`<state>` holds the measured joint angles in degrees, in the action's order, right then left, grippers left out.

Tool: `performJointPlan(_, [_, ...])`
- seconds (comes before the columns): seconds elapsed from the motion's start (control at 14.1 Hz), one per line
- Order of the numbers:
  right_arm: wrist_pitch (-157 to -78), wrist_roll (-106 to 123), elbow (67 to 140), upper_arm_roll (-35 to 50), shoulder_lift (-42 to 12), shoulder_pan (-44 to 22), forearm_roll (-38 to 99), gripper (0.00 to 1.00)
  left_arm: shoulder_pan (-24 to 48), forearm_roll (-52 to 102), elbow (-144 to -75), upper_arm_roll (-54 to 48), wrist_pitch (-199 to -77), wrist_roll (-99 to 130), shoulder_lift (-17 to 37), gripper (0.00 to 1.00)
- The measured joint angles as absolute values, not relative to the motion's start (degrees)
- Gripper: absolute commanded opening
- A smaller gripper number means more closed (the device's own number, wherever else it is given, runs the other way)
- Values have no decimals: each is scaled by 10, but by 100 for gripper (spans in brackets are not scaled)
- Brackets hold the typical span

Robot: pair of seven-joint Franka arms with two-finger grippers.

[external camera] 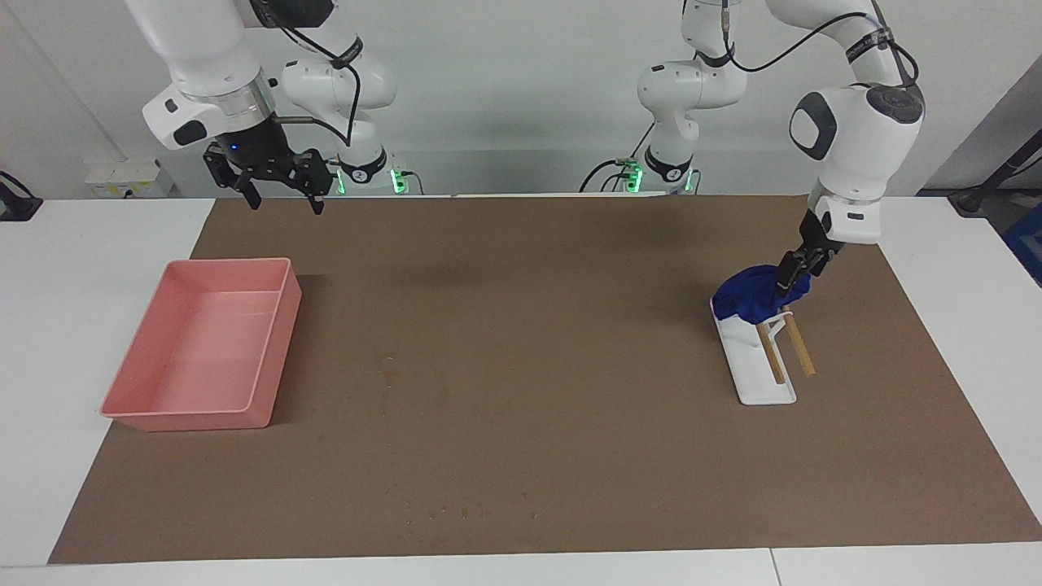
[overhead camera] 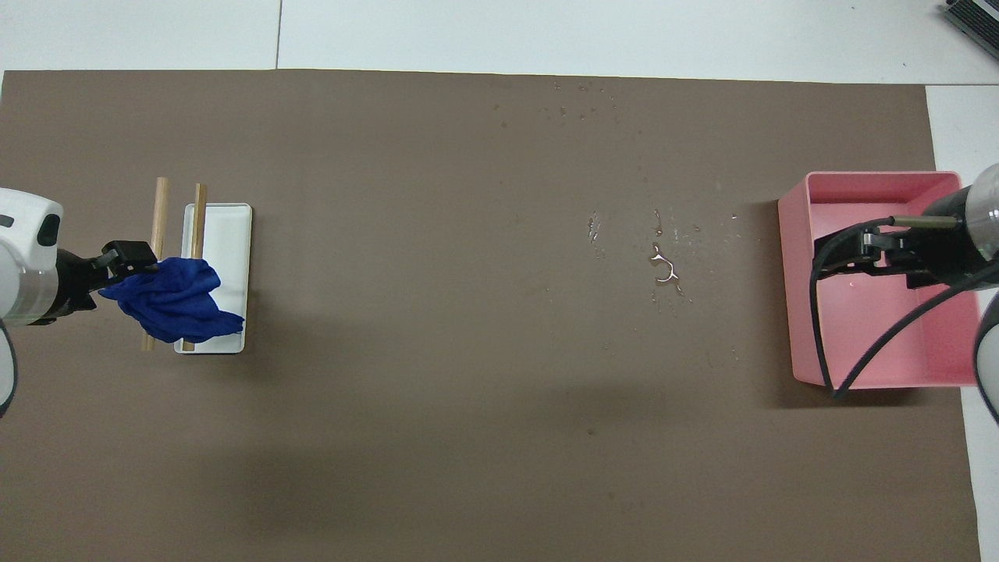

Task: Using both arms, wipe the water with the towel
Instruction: 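Grasp the blue cloth on the white tray with the left gripper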

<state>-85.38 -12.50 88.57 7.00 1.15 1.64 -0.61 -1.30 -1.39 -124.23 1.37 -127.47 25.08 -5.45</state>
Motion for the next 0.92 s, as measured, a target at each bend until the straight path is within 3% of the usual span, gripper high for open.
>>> performJointPlan(0.07, [-855, -125, 886, 70, 12, 16, -9, 99, -13, -14, -1242, 13, -1275, 251, -53, 89])
performJointPlan(0.28, [-855, -125, 886, 71, 12, 16, -12, 99, -12, -14, -1243, 11, -1275, 252, -53, 6])
performJointPlan(0.35, [-855, -125, 886, 71, 12, 16, -12, 99, -12, -14, -1243, 11, -1274, 252, -53, 0])
performJointPlan(0.64, [-855, -125, 886, 72, 12, 16, -12, 99, -12, -14, -1231, 10, -1235, 253, -54, 0])
performJointPlan(0.92, [-856, -130, 886, 72, 12, 16, -11, 99, 2, -14, -1149, 4, -1100, 280, -56, 0])
